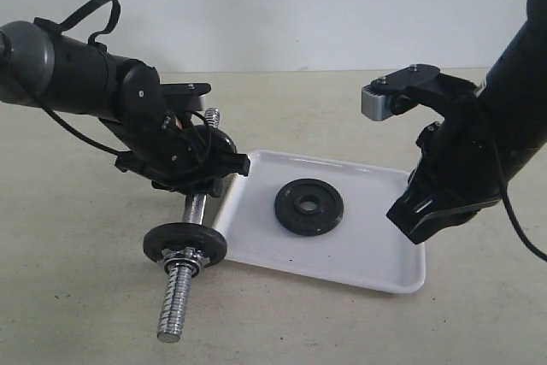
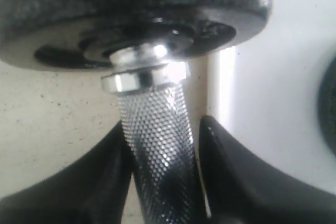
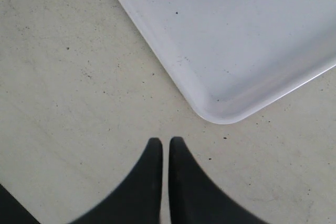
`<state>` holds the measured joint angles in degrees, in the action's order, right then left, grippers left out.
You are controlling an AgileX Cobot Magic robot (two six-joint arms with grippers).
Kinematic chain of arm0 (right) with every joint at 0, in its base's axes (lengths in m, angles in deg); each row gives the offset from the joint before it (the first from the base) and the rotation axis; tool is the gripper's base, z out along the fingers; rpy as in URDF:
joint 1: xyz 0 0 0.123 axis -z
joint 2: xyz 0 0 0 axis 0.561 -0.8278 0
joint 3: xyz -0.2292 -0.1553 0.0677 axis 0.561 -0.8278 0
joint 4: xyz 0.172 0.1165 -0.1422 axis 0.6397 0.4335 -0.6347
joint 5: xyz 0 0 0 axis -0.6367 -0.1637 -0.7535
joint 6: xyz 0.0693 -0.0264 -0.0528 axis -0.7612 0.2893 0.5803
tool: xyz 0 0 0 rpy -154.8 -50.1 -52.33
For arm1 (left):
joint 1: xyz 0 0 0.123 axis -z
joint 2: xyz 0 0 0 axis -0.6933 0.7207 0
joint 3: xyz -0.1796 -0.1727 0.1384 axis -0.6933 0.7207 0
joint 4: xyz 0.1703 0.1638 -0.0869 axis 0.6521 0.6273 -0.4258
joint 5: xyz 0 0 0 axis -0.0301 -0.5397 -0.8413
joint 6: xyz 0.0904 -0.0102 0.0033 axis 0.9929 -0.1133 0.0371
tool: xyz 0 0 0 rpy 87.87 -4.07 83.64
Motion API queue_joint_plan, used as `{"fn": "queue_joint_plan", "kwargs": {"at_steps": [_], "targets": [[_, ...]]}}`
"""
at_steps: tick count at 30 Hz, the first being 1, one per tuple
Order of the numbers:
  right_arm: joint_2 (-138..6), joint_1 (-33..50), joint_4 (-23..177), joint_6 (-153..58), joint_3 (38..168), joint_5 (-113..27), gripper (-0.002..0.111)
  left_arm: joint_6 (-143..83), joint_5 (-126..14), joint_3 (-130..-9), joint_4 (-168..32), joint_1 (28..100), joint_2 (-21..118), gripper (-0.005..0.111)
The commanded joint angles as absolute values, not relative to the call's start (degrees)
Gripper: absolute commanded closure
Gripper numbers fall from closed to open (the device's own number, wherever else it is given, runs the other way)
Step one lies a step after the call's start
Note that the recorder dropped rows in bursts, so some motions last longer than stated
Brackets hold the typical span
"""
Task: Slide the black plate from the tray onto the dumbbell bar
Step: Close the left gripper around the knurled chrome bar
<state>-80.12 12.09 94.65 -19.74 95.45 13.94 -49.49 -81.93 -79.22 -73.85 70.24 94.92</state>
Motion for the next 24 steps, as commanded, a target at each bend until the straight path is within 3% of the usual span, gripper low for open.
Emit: {"fn": "queue_joint_plan", "kwargs": {"at_steps": [1,24], "targets": [[-79.89,12.11,94.92,-19.1,95.8,14.18,0.109,-49.19,-80.78,-79.53,-73.72,70.44,95.09,0.071],[-79.89,12.11,94.92,-18.81,95.8,14.17,0.109,-48.33,-78.42,-79.53,-70.69,70.44,95.09,0.071]]}}
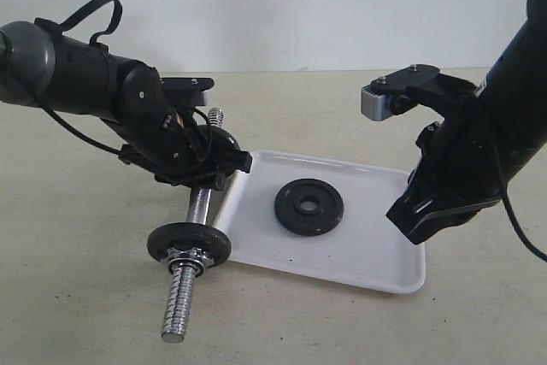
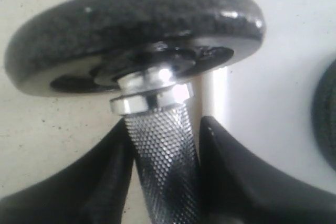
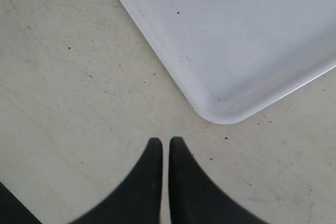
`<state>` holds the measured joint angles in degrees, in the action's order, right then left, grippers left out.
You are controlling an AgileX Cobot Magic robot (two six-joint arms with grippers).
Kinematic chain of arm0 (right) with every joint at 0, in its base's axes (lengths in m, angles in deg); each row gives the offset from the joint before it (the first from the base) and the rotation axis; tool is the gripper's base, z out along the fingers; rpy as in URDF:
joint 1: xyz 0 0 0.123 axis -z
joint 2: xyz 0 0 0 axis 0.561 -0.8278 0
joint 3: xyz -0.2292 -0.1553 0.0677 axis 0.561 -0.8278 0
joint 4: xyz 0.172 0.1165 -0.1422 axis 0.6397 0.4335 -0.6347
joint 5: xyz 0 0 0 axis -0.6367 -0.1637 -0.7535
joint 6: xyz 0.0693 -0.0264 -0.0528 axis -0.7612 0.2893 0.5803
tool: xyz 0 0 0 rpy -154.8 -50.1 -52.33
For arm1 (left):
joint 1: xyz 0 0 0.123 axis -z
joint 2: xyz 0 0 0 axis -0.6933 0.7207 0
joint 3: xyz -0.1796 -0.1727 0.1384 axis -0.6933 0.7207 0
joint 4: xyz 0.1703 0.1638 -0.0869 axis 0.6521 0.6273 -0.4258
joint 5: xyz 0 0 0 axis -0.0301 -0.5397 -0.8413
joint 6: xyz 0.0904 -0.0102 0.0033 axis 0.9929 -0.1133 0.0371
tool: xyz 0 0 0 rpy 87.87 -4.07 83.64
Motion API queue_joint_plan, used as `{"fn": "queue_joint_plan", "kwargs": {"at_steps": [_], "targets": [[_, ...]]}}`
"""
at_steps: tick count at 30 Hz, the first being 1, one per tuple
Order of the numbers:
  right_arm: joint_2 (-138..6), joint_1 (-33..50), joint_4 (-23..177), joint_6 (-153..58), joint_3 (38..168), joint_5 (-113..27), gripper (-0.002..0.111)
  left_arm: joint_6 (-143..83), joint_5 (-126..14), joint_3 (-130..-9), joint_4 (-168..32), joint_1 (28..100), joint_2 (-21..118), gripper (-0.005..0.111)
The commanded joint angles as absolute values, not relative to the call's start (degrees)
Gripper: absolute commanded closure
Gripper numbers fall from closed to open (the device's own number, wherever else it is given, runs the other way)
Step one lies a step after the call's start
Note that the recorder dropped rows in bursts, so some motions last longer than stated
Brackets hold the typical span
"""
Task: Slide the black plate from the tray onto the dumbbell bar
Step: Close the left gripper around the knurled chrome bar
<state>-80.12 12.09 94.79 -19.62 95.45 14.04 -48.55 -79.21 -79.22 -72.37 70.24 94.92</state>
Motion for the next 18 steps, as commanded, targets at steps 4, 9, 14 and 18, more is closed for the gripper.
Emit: {"fn": "queue_joint_plan", "kwargs": {"at_steps": [4,9,14,18], "targets": [[-79.89,12.11,94.92,-18.81,95.8,14.17,0.109,-48.45,-78.42,-79.53,-70.68,70.44,95.09,0.071],[-79.89,12.11,94.92,-18.85,95.8,14.06,0.109,-48.46,-78.86,-79.53,-70.68,70.44,95.09,0.071],[-79.89,12.11,94.92,-18.85,95.8,14.06,0.109,-48.46,-79.77,-79.53,-70.68,70.44,95.09,0.071],[-79.89,12.11,94.92,-18.85,95.8,14.06,0.109,-48.34,-79.87,-79.53,-70.68,70.44,95.09,0.071]]}}
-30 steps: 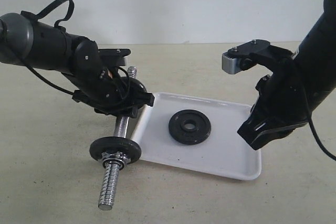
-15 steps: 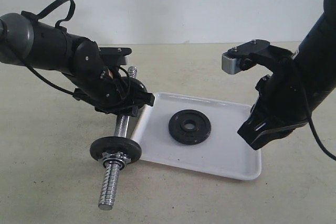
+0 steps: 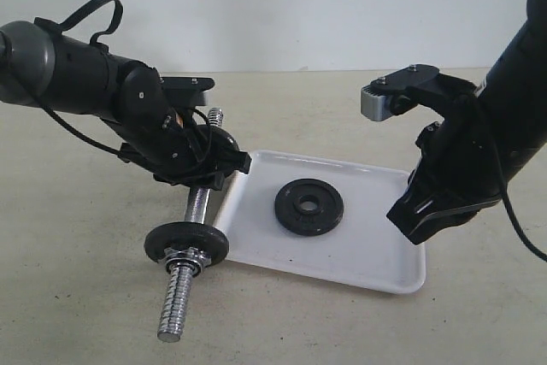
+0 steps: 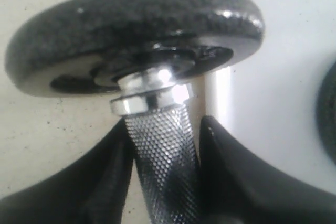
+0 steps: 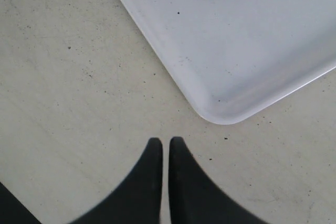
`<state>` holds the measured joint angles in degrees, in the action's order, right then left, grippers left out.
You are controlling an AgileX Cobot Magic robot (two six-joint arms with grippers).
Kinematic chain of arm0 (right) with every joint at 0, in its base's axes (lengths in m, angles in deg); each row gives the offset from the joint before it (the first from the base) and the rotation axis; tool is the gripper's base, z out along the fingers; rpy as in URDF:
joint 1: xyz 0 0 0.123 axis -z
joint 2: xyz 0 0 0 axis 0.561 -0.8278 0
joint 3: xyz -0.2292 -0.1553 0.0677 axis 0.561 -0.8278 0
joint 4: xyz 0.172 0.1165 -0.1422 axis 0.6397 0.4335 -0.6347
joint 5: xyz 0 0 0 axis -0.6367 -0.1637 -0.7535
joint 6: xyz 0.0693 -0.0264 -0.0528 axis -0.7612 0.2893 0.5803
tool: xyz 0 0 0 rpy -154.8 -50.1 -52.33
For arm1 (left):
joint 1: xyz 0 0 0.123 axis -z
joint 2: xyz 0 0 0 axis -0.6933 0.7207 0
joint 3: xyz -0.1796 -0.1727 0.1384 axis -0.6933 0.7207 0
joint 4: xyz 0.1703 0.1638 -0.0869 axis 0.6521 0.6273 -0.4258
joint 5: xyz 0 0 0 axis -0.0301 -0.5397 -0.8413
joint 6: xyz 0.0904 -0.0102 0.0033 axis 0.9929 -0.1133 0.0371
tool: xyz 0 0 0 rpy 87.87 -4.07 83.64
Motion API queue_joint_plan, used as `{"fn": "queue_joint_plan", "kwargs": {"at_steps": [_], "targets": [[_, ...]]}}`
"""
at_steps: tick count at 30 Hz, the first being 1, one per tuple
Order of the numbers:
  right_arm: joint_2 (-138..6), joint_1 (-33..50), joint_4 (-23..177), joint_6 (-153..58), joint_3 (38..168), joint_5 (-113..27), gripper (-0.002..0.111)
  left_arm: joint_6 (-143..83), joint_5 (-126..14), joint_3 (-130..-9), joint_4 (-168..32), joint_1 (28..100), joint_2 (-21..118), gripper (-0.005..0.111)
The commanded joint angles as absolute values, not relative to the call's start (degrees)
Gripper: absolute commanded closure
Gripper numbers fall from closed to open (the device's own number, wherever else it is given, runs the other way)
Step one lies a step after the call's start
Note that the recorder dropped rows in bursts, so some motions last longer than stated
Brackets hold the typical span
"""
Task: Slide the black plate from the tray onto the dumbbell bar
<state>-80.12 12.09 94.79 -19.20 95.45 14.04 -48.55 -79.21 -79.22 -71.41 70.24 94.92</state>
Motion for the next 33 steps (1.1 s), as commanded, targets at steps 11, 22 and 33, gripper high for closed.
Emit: {"fn": "queue_joint_plan", "kwargs": {"at_steps": [11,22,33], "targets": [[-79.89,12.11,94.92,-18.85,95.8,14.06,0.109,-48.32,-80.14,-79.53,-68.4,70.44,96.14,0.075],[-79.89,12.11,94.92,-17.98,95.8,13.92,0.109,-43.37,-81.05,-79.53,-65.54,70.44,98.57,0.102],[-79.89,12.11,94.92,-14.87,95.8,10.08,0.109,-38.23,-80.39,-79.53,-63.4,70.44,98.46,0.102]]}}
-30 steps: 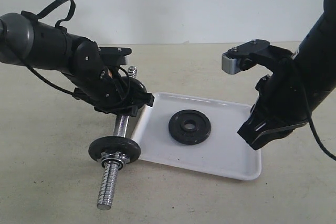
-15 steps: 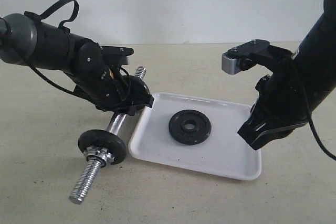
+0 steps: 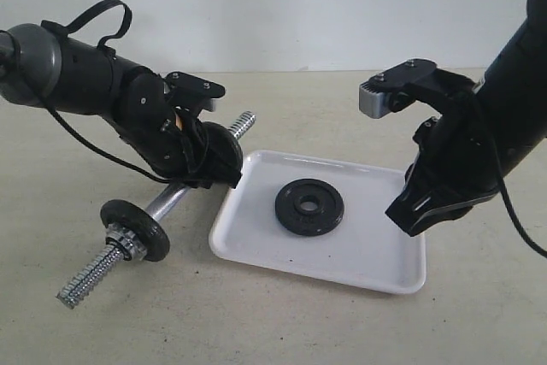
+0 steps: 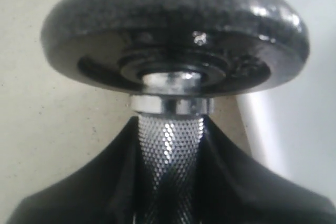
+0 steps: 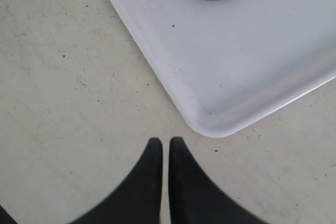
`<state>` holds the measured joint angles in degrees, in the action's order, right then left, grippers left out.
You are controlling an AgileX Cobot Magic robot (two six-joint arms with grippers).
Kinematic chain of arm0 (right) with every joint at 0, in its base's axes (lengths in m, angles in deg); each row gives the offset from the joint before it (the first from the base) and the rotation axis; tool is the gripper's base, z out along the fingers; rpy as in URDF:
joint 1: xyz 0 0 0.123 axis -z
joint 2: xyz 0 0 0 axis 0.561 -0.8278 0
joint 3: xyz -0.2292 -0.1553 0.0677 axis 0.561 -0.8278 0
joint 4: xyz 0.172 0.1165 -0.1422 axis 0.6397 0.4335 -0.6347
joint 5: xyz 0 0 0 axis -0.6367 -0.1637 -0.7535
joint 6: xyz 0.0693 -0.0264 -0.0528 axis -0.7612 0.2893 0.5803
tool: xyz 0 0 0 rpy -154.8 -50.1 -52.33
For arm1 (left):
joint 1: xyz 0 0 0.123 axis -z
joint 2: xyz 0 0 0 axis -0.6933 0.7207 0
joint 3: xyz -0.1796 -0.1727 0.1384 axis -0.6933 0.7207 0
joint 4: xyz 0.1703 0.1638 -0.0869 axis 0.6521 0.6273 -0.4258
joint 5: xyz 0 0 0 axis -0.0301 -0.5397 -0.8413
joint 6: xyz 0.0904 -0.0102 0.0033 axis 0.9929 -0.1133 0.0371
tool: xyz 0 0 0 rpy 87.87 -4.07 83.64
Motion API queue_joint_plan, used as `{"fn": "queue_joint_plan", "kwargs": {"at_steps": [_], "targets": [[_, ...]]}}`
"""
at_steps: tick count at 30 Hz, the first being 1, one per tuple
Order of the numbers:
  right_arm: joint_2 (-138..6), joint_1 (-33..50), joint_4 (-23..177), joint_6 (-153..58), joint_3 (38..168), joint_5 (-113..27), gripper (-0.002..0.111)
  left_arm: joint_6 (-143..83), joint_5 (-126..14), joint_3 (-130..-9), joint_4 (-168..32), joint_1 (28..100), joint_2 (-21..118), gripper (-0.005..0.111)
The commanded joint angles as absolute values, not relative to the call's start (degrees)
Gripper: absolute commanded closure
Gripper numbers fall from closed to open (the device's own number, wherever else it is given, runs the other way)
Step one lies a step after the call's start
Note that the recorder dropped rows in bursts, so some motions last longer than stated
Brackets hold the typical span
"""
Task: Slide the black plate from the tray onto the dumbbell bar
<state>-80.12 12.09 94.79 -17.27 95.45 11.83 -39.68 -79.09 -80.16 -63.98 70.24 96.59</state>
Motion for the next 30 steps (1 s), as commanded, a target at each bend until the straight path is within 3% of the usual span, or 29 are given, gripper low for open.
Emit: {"fn": "queue_joint_plan", "kwargs": {"at_steps": [1,12,30], "targets": [[-79.89,12.11,94.92,-14.17,95.8,9.61,0.109,-38.12,-80.39,-79.53,-63.16,70.44,98.46,0.102],[-79.89,12.11,94.92,-12.83,95.8,0.8,0.109,-38.12,-78.77,-79.53,-60.05,70.44,93.69,0.102],[-79.89,12.11,97.92,-11.76,95.8,0.04,0.109,-38.34,-79.75,-79.53,-59.58,70.44,85.79,0.102]]}}
